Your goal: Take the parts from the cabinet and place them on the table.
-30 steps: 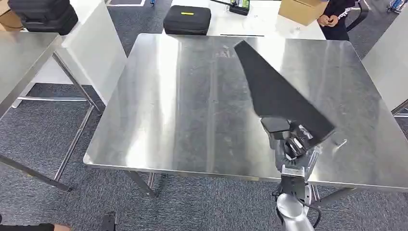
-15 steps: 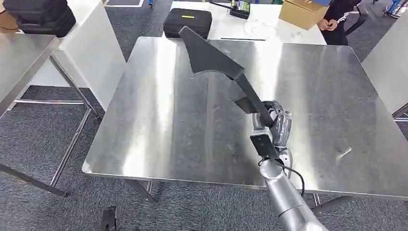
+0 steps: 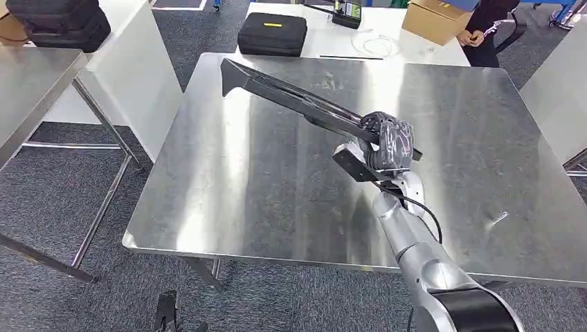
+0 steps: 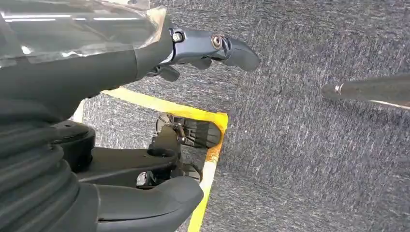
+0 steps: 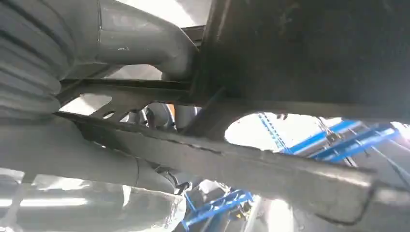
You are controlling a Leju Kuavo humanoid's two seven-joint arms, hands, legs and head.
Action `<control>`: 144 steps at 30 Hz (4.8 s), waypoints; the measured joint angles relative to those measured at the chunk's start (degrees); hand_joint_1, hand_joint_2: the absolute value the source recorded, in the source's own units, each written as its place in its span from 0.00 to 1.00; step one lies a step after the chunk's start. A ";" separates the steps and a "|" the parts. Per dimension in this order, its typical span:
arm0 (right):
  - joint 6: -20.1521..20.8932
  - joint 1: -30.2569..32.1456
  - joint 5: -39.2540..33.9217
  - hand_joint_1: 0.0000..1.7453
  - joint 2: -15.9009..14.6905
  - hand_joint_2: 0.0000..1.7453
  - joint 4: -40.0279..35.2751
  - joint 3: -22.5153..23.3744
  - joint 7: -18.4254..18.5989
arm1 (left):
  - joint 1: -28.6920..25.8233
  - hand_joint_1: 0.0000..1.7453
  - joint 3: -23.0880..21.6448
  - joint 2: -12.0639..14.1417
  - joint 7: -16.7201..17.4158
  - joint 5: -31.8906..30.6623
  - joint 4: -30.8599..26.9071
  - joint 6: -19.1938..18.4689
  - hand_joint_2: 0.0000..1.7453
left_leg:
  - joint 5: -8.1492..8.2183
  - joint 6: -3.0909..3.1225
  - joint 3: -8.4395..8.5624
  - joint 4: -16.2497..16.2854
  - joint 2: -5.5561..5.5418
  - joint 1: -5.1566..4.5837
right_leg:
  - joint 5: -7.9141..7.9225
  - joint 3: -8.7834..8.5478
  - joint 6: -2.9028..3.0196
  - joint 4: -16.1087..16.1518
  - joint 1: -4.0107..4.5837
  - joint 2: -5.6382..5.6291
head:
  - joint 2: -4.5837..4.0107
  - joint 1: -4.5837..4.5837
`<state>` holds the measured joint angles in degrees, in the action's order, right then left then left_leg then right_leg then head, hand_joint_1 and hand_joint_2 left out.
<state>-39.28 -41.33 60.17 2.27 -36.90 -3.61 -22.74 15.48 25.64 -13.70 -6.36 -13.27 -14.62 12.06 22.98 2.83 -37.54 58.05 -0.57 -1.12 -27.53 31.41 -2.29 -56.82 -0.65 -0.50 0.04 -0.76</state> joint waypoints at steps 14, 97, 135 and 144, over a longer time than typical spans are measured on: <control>-0.07 -5.95 24.68 0.00 -2.60 1.00 4.42 3.07 19.31 | 0.67 0.00 -3.63 -1.05 1.14 -0.11 0.29 -0.52 1.00 | -0.03 0.04 0.00 0.00 0.00 0.08 | -0.02 0.01 -0.01 -0.01 0.08 0.00 | 0.00 0.00; 53.68 35.65 -70.14 0.00 -23.58 0.00 -66.26 -13.57 -14.60 | -0.45 0.00 -15.67 -3.43 1.64 3.80 0.53 3.10 0.00 | 0.26 0.15 0.08 0.00 -0.56 0.11 | -0.43 -0.22 -0.48 0.05 0.08 0.45 | 0.00 0.00; 55.76 49.00 -61.04 0.00 -16.87 0.00 -81.17 -11.77 -15.88 | -1.48 0.00 -16.68 -3.78 0.50 6.58 0.50 5.44 0.00 | 0.75 -2.08 1.68 -0.28 -0.18 1.93 | -0.17 -0.18 -2.55 -0.86 -2.14 0.53 | 0.02 0.22; 56.28 48.56 -58.53 0.00 -14.18 0.00 -80.93 -11.75 -15.88 | -1.51 0.00 -16.61 -3.50 2.82 7.37 0.50 4.02 0.00 | 9.72 -2.35 -4.81 16.68 0.33 2.30 | 0.64 1.07 -0.37 -1.17 -1.32 0.68 | 0.02 0.17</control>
<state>17.00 7.23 1.64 -11.91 -117.83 -15.37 -38.62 13.97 9.03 -17.20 -3.54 -5.90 -14.12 16.09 32.70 0.48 -42.35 74.74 -0.23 1.18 -26.89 32.48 -2.66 -57.99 -1.97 0.18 0.07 -0.59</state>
